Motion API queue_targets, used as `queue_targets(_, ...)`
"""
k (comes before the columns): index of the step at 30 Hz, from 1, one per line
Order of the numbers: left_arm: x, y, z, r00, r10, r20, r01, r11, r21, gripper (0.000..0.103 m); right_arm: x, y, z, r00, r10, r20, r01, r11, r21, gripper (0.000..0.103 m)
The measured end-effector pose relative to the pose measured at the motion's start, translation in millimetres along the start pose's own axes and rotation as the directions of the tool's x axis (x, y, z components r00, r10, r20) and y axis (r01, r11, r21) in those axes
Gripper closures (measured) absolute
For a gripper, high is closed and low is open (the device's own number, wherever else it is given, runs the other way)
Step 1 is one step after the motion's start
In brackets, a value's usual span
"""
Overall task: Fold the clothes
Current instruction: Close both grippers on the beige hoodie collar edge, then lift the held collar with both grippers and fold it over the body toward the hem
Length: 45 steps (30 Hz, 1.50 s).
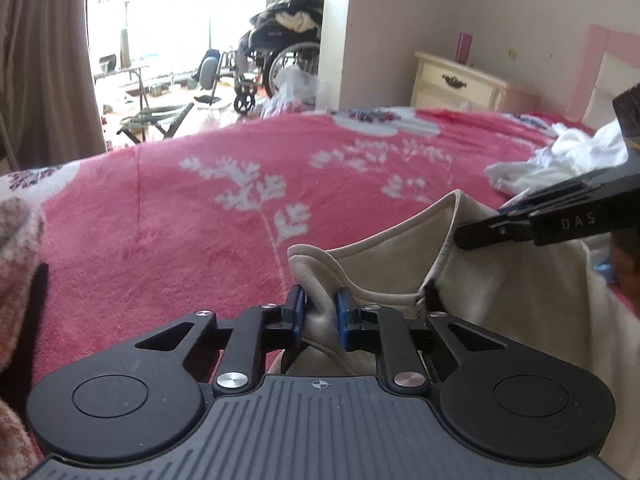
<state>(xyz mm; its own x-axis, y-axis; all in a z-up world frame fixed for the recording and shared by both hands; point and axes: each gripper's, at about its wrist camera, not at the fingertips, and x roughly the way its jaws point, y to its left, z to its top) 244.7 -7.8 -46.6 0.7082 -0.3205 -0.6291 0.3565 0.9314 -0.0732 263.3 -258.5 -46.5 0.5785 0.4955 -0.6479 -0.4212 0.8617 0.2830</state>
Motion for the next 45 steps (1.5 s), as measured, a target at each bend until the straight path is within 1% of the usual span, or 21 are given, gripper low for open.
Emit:
queue_targets(7,-44,-17,7,0.997,-0.048,0.062,0.049,0.999,0.001,0.091,-52,30,0,0.998,0.022,0.067,-0.020,1.000,-0.023,0.087)
queue_targets(14,-100,-36,8,0.987,-0.103,0.121,0.103,0.995,0.009,0.093,-116,65,-11,0.992,0.042,0.121,-0.036,0.998,-0.050,0.088)
queue_targets(18,-141,-48,3,0.978,-0.141,0.152,0.136,0.990,0.038,0.094,-156,87,-22,0.986,0.054,0.156,-0.046,0.998,-0.053,0.088)
queue_targets(22,-183,-63,-8,0.965,-0.189,0.181,0.177,0.981,0.082,0.094,-198,110,-38,0.980,0.075,0.184,-0.064,0.996,-0.068,0.088)
queue_targets(24,-205,-71,-17,0.957,-0.215,0.193,0.197,0.974,0.110,0.094,-216,121,-49,0.979,0.085,0.186,-0.072,0.995,-0.075,0.088)
queue_targets(27,-234,-85,-34,0.946,-0.254,0.199,0.228,0.963,0.147,0.094,-241,137,-74,0.980,0.087,0.179,-0.073,0.994,-0.082,0.088)
queue_targets(31,-262,-101,-62,0.936,-0.302,0.180,0.268,0.945,0.188,0.094,-265,152,-114,0.982,0.082,0.170,-0.071,0.995,-0.074,0.088)
queue_targets(34,-278,-116,-86,0.933,-0.328,0.152,0.288,0.928,0.235,0.094,-276,159,-144,0.984,0.077,0.160,-0.071,0.996,-0.046,0.087)
queue_targets(37,-289,-130,-110,0.930,-0.350,0.111,0.309,0.909,0.278,0.094,-286,167,-173,0.985,0.069,0.161,-0.064,0.997,-0.033,0.087)
queue_targets(41,-298,-142,-138,0.925,-0.375,0.059,0.341,0.888,0.309,0.094,-296,175,-209,0.987,0.054,0.152,-0.052,0.998,-0.020,0.087)
queue_targets(45,-302,-151,-163,0.924,-0.383,0.010,0.357,0.869,0.344,0.094,-298,182,-240,0.993,0.016,0.120,-0.008,0.998,-0.064,0.087)
